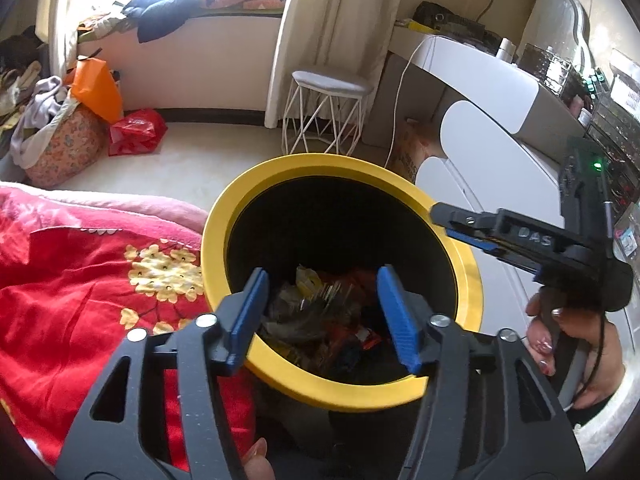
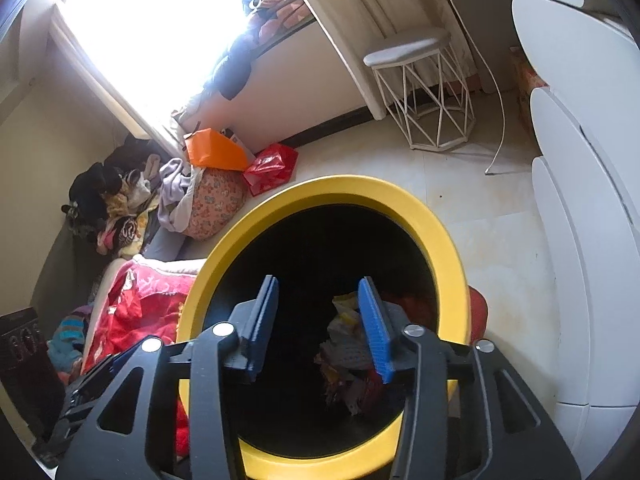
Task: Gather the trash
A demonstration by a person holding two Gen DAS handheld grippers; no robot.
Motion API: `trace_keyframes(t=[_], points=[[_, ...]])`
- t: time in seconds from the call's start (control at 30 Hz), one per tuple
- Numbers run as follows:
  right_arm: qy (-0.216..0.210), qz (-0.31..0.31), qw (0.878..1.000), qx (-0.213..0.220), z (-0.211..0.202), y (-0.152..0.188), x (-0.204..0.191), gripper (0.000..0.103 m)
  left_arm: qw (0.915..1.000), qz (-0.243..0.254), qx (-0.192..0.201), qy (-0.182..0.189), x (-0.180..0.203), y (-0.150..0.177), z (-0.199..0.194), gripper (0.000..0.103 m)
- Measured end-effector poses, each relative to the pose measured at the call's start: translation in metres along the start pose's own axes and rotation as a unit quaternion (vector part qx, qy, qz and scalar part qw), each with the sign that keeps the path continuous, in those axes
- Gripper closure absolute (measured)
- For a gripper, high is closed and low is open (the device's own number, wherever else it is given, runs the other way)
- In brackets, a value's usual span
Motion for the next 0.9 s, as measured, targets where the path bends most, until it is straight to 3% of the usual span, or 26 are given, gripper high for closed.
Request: trace_keyframes(t=[0.03,0.3,0.57,0.9], points=[[0.001,-0.001,1.000,0.002,-0.002,0.000,0.000,0.053,1.0000,-0.004,0.002,0.000,-0.001,0.001,-0.001,0.037],[0.023,-0.032,0.999,0.031,-0.025,0.006,-0.012,0.026,0.9992,-0.028,0.023,-0.017,-0.014,0.007,-0.023,0.011],[0.039,-0.092,0.993,0.056,-0.040,0.020,-0.042,0.008,0.9967,-0.058,0.041,-0.040,-0.030,0.017,-0.050,0.011],[0.040,-0.129,0.988,0.080,-0.053,0.045,-0.072,0.007,0.9893,-0.103,0.074,-0.073,-0.050,0.040,-0.094,0.011]])
Point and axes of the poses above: each gripper's, at about its wrist camera, not at the fingertips, and z roughly the way its jaws point, x to its right, y to its underside, the point moved 3 cm from there along z, roughly the way its jaws point, and after that the axes turned 12 degrees about -x, right-handed, at the moved point
